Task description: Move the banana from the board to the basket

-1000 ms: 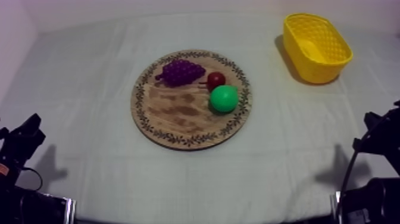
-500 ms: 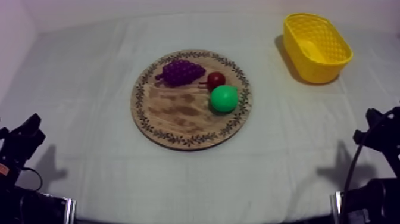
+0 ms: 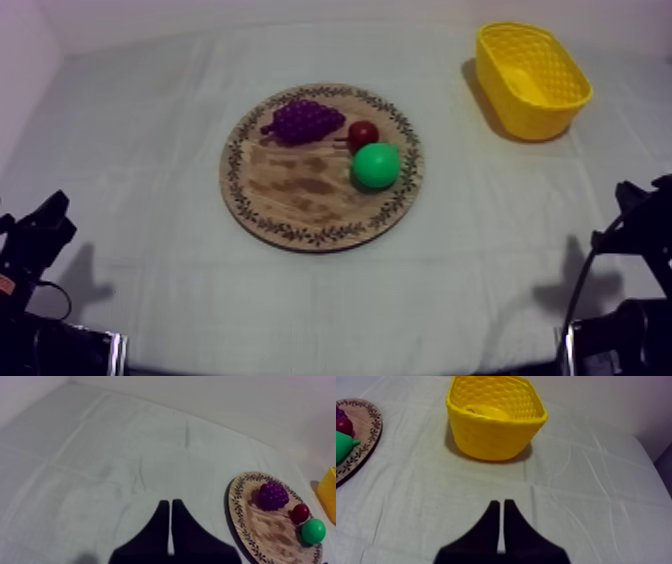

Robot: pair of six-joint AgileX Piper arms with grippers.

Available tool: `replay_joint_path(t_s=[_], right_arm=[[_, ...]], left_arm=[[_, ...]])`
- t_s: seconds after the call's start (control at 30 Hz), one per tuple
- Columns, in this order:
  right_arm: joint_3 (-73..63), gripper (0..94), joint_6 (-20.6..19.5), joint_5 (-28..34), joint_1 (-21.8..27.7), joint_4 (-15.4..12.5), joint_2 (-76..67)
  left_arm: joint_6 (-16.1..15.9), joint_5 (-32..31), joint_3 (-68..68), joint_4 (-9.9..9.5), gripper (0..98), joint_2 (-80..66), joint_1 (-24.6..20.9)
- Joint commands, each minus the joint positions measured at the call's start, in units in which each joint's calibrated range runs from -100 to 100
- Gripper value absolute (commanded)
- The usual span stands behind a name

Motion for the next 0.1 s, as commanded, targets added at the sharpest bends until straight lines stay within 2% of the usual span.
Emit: replay_joint_path(t_s=[0.0, 0.07], right_arm=[[0.05, 0.7, -0.09, -0.10, -0.03, 0.03, 0.00], [0.05, 0.7, -0.10, -0.10, -0.03, 0.03, 0.00]], left_arm=[[-0.01, 0.01, 0.03, -0.01, 0.1, -0.03, 0.00], [-0.01, 0.01, 0.03, -0.01, 0.1, -0.03, 0.00]])
